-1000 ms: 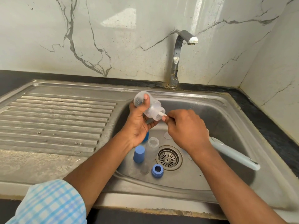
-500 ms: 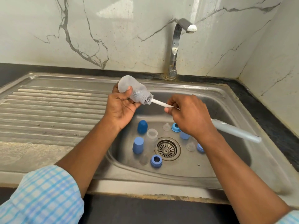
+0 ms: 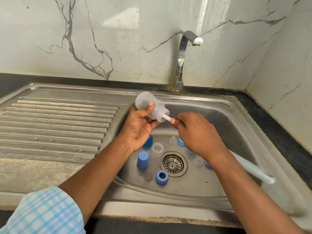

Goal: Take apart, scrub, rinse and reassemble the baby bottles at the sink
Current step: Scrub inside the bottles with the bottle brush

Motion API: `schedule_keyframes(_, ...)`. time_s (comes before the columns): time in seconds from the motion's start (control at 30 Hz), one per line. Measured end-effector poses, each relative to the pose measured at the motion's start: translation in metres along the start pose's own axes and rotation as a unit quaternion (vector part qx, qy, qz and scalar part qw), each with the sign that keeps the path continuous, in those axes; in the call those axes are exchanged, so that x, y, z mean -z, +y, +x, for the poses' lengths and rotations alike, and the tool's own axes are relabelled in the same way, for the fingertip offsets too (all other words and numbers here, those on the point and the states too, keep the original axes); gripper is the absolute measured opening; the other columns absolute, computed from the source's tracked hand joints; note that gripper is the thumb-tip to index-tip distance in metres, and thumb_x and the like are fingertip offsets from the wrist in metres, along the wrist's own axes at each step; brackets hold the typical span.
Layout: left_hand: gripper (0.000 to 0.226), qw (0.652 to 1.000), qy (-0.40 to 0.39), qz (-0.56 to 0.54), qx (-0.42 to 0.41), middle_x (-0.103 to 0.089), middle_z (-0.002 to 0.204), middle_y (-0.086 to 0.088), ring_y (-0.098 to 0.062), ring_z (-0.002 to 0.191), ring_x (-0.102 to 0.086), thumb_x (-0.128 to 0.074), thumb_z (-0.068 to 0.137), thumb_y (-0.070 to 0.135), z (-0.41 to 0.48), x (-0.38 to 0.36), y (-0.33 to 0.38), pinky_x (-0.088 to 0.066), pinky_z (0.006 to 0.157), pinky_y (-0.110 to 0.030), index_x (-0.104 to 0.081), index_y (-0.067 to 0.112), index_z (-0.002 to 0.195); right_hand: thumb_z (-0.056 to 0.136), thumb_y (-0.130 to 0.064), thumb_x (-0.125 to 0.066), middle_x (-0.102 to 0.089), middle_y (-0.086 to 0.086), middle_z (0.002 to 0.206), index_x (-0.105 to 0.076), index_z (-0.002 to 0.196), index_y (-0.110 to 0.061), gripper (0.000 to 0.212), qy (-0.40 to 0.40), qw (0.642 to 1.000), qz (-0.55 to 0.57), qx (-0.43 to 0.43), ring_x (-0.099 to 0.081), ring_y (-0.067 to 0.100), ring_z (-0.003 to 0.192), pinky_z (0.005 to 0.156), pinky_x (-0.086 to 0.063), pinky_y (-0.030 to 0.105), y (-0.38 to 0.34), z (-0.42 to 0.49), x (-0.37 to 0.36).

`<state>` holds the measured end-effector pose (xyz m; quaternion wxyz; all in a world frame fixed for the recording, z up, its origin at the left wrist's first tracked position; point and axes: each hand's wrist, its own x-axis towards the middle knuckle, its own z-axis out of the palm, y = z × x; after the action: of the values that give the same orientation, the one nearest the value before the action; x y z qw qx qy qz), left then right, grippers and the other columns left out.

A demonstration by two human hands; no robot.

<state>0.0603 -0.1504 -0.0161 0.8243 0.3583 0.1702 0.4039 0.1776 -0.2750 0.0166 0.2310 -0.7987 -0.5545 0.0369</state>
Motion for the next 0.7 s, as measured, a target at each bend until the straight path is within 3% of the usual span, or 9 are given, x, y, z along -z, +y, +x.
schedule_keyframes(0.1, 0.053, 0.996, 0.076, 0.023, -0.031, -0.066, 0.114, -0.02, -0.028, 0.092, -0.072, -0.072, 0.071, 0.016, 0.007, 0.007, 0.006, -0.061, 0.069, -0.041, -0.055, 0.007, 0.12, 0.102, -0.044, -0.047, -0.052, -0.005, 0.068, -0.054, 0.076, -0.03, 0.031, -0.017, 0.999, -0.029, -0.002, -0.05, 0.021, 0.064, 0.059, -0.038, 0.033, 0.002, -0.003, 0.006)
schedule_keyframes(0.23, 0.054, 0.99, 0.126, 0.029, -0.055, -0.066, 0.119, -0.019, -0.031, 0.1, -0.07, -0.075, 0.073, 0.021, 0.011, 0.003, 0.002, -0.06, 0.067, -0.038, -0.055, 0.011, 0.122, 0.101, -0.045, -0.048, -0.057, -0.004, 0.078, -0.069, 0.107, -0.033, 0.025, 0.012, 0.997, -0.075, -0.003, -0.05, 0.019, 0.067, 0.061, -0.037, 0.032, -0.004, -0.003, 0.012)
schedule_keyframes(0.33, 0.046, 0.981, 0.181, 0.047, -0.06, -0.067, 0.12, -0.016, -0.033, 0.104, -0.069, -0.076, 0.083, 0.019, 0.013, 0.001, -0.003, -0.06, 0.064, -0.034, -0.055, 0.01, 0.123, 0.102, -0.044, -0.047, -0.06, -0.002, 0.08, -0.069, 0.105, -0.028, 0.027, 0.028, 0.992, -0.121, 0.001, -0.053, 0.019, 0.067, 0.06, -0.039, 0.031, -0.01, -0.004, 0.014)
schedule_keyframes(0.57, 0.053, 0.951, 0.298, 0.017, -0.081, -0.064, 0.123, -0.014, -0.029, 0.104, -0.069, -0.078, 0.083, 0.022, 0.018, 0.02, 0.011, -0.06, 0.058, -0.031, -0.049, 0.013, 0.127, 0.093, -0.026, -0.064, -0.071, -0.001, 0.099, -0.072, 0.109, -0.03, 0.018, 0.057, 0.986, -0.154, 0.026, -0.063, 0.025, 0.093, 0.074, -0.043, 0.033, -0.008, -0.009, 0.028)
schedule_keyframes(0.7, 0.047, 0.961, 0.271, 0.036, -0.038, -0.064, 0.121, -0.013, -0.029, 0.098, -0.069, -0.073, 0.088, 0.031, 0.017, 0.024, 0.017, -0.06, 0.059, -0.035, -0.048, 0.019, 0.125, 0.086, -0.015, -0.068, -0.07, -0.002, 0.084, -0.07, 0.092, -0.026, 0.013, 0.079, 0.994, -0.077, 0.017, -0.062, 0.023, 0.083, 0.071, -0.047, 0.034, 0.004, -0.009, 0.03)
